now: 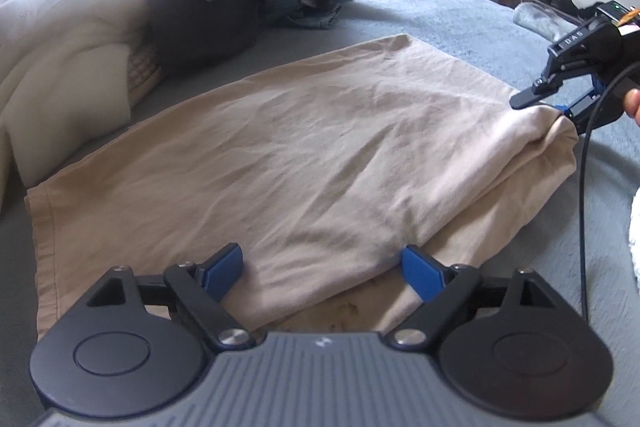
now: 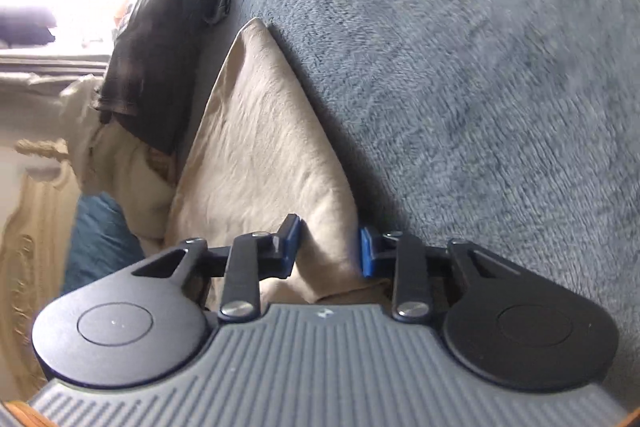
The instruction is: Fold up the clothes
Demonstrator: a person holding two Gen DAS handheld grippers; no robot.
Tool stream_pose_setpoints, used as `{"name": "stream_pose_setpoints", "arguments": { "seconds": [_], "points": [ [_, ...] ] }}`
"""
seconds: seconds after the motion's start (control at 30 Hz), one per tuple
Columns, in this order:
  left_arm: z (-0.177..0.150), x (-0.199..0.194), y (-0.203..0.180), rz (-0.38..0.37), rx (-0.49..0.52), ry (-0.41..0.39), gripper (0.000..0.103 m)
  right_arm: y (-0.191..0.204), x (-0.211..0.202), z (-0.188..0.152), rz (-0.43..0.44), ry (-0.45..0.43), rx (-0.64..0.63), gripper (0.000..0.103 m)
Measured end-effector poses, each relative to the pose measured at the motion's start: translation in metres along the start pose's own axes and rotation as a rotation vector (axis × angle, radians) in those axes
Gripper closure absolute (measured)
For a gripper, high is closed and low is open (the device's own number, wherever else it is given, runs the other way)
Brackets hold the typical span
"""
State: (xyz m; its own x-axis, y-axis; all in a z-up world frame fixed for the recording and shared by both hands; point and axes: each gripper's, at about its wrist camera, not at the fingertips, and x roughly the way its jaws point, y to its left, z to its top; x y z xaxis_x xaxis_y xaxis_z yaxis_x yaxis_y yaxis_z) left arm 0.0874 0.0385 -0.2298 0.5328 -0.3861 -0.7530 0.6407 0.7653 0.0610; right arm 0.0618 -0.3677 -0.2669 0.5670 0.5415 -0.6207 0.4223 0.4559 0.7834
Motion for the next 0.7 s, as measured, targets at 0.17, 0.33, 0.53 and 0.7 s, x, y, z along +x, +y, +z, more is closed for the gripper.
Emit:
{"name": "stream_pose_setpoints", "arguments": {
  "seconds": [0.17,0.33,0.53,0.7],
  "points": [
    [0.000,0.001,-0.001,0.000,0.005,0.004,0.014,-0.014,0.003,0.009,0.105,-0.063,0.088,0.073],
    [0.000,0.002,-0.001,0.002,0.004,0.006,0.013,-0.018,0.009,0.016,0.127,-0.042,0.085,0.076],
    [0.000,0.004,-0.001,0.002,0.001,0.007,0.012,-0.016,0.011,0.008,0.128,0.022,0.088,0.075],
    [0.001,0.004,0.000,-0.001,-0.002,0.010,0.012,-0.018,0.012,0.006,0.137,0.038,0.100,0.075]
  ]
}}
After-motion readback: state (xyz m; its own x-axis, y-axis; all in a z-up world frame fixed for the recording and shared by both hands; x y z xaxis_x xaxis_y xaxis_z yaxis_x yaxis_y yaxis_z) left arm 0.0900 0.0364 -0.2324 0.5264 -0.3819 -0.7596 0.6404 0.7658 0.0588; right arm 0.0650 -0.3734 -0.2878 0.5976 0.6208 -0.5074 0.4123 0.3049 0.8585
